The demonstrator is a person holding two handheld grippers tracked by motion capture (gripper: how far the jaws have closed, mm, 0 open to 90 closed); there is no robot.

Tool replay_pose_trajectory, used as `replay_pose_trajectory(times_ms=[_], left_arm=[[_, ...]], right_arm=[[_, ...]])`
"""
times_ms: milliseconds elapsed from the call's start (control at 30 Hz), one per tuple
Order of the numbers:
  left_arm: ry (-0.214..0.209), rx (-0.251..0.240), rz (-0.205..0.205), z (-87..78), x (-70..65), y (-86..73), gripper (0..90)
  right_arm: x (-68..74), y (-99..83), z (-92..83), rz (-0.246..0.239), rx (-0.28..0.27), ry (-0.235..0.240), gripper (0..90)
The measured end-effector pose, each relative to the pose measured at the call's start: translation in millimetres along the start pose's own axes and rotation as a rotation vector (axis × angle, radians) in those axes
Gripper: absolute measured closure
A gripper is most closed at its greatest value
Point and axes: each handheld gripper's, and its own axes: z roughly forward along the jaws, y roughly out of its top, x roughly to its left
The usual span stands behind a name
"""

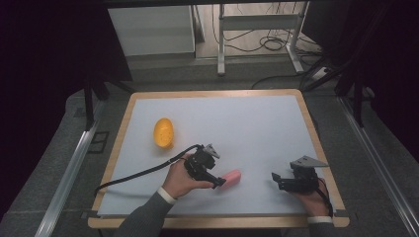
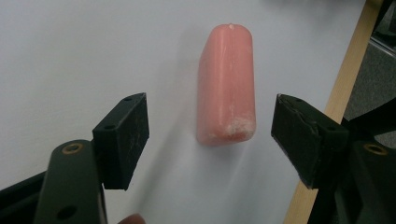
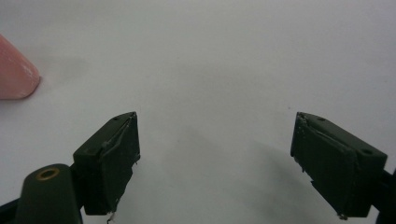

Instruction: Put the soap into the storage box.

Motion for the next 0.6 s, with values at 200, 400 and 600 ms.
replay_pose_trajectory(times_ms=[200, 400, 600], left_arm=[[0.013, 0.035, 0.074, 3.2, -13.4, 10.6, 27.5], [0.012, 0.052, 0.084, 11.4, -17.5, 23.7, 27.9], [0.024, 0.079, 0.086, 23.6, -15.4, 23.7, 29.7]], right_arm=[[0.2, -0.2, 1.3, -0.003, 0.006, -0.002, 15.1], [1.4, -0.7, 1.6, -0.005, 0.008, -0.003, 15.1], [0.3, -1.3, 1.5, -0.006, 0.012, -0.005, 15.1]])
